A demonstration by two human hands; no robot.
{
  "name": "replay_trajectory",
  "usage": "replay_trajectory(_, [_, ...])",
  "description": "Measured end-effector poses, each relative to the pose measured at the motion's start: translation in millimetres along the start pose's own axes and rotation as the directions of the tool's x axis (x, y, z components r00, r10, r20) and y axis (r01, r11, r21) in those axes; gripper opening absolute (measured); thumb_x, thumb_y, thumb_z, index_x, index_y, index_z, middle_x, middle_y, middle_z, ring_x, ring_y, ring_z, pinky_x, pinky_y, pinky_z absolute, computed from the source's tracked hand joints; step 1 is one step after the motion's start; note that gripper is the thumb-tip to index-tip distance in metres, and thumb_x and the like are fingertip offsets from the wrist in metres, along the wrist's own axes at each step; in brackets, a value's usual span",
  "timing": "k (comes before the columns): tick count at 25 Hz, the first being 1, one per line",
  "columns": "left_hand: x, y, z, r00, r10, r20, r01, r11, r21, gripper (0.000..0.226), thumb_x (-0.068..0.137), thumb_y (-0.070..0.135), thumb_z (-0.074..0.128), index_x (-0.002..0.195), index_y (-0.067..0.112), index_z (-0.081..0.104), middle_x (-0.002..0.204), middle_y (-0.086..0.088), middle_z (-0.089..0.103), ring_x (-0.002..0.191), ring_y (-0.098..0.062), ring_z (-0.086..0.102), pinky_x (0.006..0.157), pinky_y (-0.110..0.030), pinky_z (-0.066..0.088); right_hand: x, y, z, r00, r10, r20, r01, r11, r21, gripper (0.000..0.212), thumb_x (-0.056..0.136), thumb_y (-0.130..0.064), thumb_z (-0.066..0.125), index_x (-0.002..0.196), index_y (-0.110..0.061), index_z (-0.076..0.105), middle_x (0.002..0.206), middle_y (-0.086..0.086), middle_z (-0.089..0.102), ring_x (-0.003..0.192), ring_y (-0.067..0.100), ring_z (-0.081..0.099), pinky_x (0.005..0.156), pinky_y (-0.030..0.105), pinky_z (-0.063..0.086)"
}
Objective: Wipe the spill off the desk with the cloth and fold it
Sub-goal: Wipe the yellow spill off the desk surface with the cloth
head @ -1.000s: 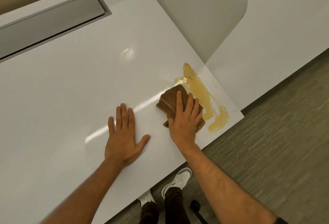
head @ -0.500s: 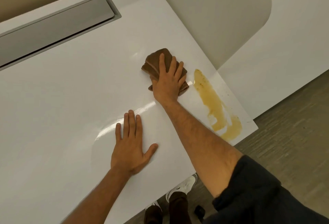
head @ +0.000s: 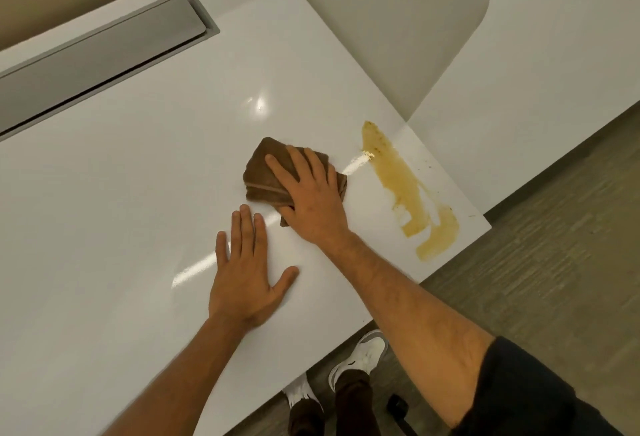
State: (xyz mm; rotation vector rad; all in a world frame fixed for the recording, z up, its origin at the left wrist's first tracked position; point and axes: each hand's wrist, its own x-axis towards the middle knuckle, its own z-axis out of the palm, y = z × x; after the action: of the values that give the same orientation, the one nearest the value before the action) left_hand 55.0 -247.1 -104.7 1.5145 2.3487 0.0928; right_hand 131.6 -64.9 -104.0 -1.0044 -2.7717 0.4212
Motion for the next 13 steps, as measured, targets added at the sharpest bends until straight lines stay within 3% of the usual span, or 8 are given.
replay_trajectory(5, [-0.7,3.1,-2.2,1.000,-0.010,-0.016,0.010,1.000,-0.019,0.103,0.093,0.083,0.018,0.165,0.018,-0.015,0.174,-0.007,-0.021,0.161,-0.024,-0.018,0.131,-0.054,-0.003,-54.3,-3.3,5.3,0.998,0.019,-0.058,-0.021,0.999,-0.024,0.067,0.098,-0.051,0.047,0.159,-0.033,0.028,0.163,0.011,0.032,0.147,0.035,0.031,0.114,0.054,0.031])
replay_trajectory(9, [-0.4,2.9,-1.6,1.000,0.010,-0.022,-0.011,0.999,-0.042,0.099,0.092,0.082,0.019,0.166,0.024,-0.011,0.173,-0.005,-0.024,0.160,-0.024,-0.022,0.130,-0.053,-0.007,-83.1,-7.5,2.7,0.990,0.119,-0.074,-0.122,0.992,-0.034,0.067,0.099,-0.054,0.043,0.159,-0.030,0.026,0.160,0.014,0.035,0.146,0.036,0.033,0.115,0.055,0.032])
replay_trajectory(13, [-3.1,-0.3,0.0,0.999,0.017,-0.040,-0.022,0.994,-0.110,0.093,0.093,0.078,0.026,0.167,0.023,0.015,0.176,-0.005,-0.014,0.161,-0.022,-0.019,0.131,-0.052,-0.007,-114.3,-6.1,-1.8,0.975,0.212,-0.065,-0.216,0.973,-0.075,0.086,0.091,-0.049,0.062,0.161,-0.029,0.018,0.162,0.015,0.030,0.148,0.037,0.030,0.116,0.057,0.032])
